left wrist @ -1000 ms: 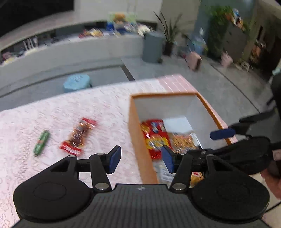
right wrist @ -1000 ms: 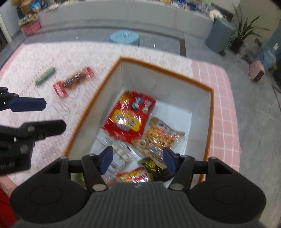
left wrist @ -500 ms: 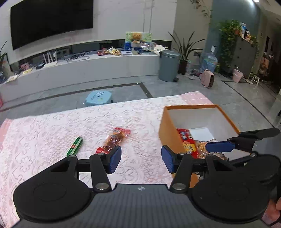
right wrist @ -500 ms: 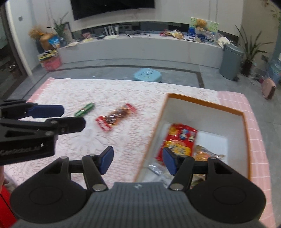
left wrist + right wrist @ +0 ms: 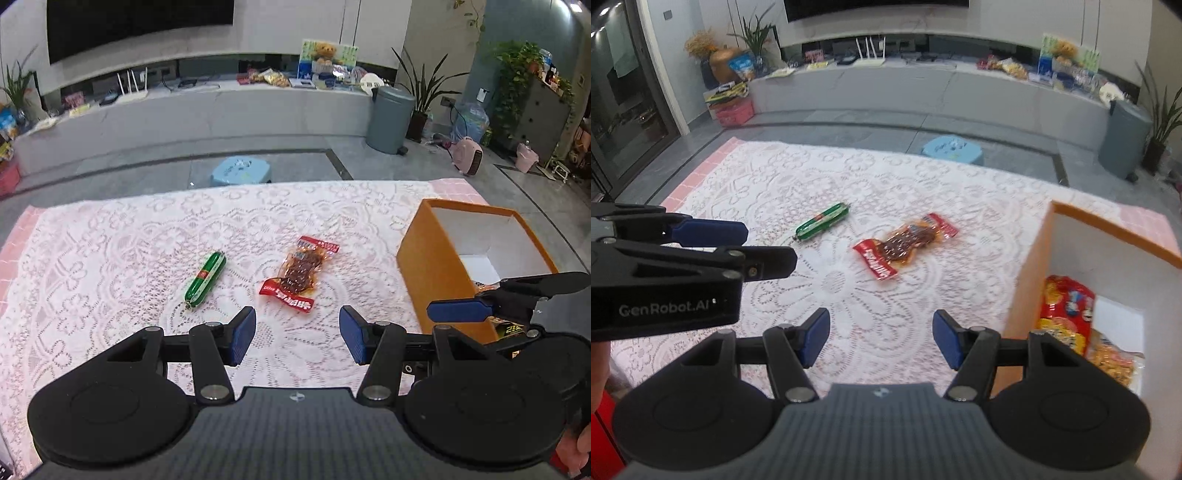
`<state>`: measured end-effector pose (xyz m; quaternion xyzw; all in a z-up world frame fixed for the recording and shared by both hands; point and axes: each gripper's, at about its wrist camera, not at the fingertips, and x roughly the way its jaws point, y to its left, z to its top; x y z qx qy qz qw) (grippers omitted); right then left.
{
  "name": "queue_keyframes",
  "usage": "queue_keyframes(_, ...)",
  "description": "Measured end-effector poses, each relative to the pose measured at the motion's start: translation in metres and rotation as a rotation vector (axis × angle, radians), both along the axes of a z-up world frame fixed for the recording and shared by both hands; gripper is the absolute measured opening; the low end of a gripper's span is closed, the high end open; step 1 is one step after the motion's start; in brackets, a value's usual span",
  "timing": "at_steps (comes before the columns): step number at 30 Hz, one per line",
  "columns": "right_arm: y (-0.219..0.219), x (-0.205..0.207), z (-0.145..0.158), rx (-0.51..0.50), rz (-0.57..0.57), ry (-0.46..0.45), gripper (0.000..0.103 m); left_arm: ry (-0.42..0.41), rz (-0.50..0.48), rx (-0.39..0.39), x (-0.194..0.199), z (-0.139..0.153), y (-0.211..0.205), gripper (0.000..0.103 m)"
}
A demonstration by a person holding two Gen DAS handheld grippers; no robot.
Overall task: Organize snacks
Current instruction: 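Move both open tools back toward the green sausage and spicy strip pack, then grasp the green sausage with the left tool while the right tool grasps the spicy strip pack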
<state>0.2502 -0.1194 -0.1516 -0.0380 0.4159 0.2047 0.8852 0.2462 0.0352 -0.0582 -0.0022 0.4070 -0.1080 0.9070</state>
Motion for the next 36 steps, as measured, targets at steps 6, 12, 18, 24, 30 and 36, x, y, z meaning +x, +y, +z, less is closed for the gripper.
queue_keyframes(6,0.019,0.029,-0.012,-0.027,0.021,0.041,0.061,0.027,-0.018,-0.009,0.024,-0.017,0.021,0.062)
queue_keyframes(12,0.031,0.067,-0.026,-0.026,-0.004,0.084,0.06,0.048,0.008,-0.026,0.05,-0.035,0.047,0.062)
queue_keyframes(18,0.034,0.103,-0.042,-0.003,-0.063,0.106,0.061,0.08,0.042,-0.035,0.07,-0.055,0.073,0.062)
queue_keyframes(24,0.034,0.136,-0.059,0.012,-0.138,0.135,0.072,0.065,0.005,0.021,0.088,-0.07,0.073,0.062)
queue_keyframes(30,0.036,0.159,-0.075,0.049,-0.225,0.178,0.076,0.109,-0.001,0.079,0.115,-0.095,0.073,0.062)
queue_keyframes(36,0.038,0.179,-0.091,0.067,-0.309,0.222,0.077,0.105,0.0,0.092,0.122,-0.105,0.072,0.062)
